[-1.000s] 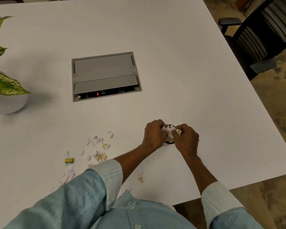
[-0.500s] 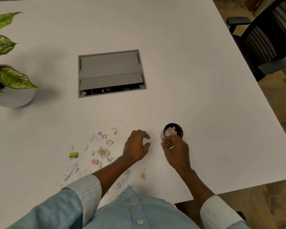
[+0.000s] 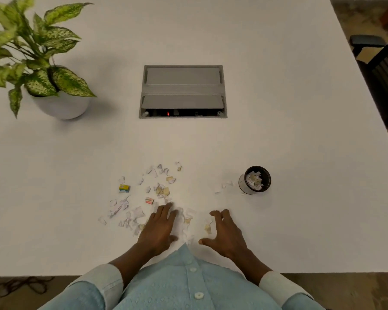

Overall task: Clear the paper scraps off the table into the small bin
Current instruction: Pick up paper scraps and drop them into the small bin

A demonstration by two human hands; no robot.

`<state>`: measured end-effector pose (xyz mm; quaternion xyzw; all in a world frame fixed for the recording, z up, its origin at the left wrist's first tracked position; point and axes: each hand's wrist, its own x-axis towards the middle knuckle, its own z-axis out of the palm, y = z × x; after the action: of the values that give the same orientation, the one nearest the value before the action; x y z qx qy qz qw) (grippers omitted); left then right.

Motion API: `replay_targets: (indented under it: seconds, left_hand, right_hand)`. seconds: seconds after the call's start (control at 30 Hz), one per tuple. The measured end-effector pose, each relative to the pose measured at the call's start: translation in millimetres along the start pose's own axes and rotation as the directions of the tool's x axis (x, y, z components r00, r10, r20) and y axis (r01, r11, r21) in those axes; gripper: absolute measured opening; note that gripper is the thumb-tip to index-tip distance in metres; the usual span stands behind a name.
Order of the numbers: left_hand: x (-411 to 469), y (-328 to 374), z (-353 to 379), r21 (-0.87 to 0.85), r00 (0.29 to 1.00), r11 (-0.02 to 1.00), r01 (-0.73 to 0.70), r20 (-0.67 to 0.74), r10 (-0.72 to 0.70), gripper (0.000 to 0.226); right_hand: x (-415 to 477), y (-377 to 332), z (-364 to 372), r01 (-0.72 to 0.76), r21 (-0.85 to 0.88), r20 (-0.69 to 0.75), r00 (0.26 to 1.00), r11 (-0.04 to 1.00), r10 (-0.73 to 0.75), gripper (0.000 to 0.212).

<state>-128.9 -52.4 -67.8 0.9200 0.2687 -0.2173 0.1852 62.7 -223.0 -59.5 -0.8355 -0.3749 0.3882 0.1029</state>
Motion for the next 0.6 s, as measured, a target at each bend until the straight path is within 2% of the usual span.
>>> replay_targets:
  seconds: [0.1, 0.23, 0.33, 0.4, 0.47, 0.6]
  left_hand:
    - [-6.5, 3.0, 9.5, -0.015, 1.0, 1.0, 0.004, 0.031, -0.004, 0.1]
    - [-0.5, 12.3, 10.3, -0.002, 1.0, 1.0, 0.002, -0.007, -0.002, 0.105]
    - [8.0, 23.1, 6.1, 0.042, 0.999, 0.999, -0.033, -0.034, 0.035, 0.101]
    - [12.1, 30.0, 3.8, 0.009, 0.991, 0.996, -0.093, -0.097, 0.093, 0.093]
    - [13.8, 32.4, 3.2, -0.004, 0.985, 0.993, -0.12, -0.122, 0.119, 0.081]
    - [9.8, 24.7, 7.9, -0.02, 0.998, 0.999, -0.046, -0.035, 0.045, 0.066]
  right_hand:
    - [-2.5, -8.0, 13.2, 0.027, -0.058, 0.027, 0.999, 0.998, -0.025, 0.108]
    - [0.4, -22.4, 31.6, 0.056, -0.143, 0.03, 0.998, 0.988, -0.052, 0.115]
    - [6.4, -34.2, 38.4, 0.06, -0.131, 0.013, 0.998, 0.99, -0.059, 0.122]
    - [11.4, -40.4, 40.8, 0.073, -0.111, 0.011, 0.997, 0.991, -0.072, 0.127]
    - [16.6, -45.2, 42.4, 0.086, -0.148, 0.009, 0.996, 0.985, -0.085, 0.124]
    - [25.3, -49.7, 41.8, 0.106, -0.177, 0.029, 0.994, 0.978, -0.103, 0.099]
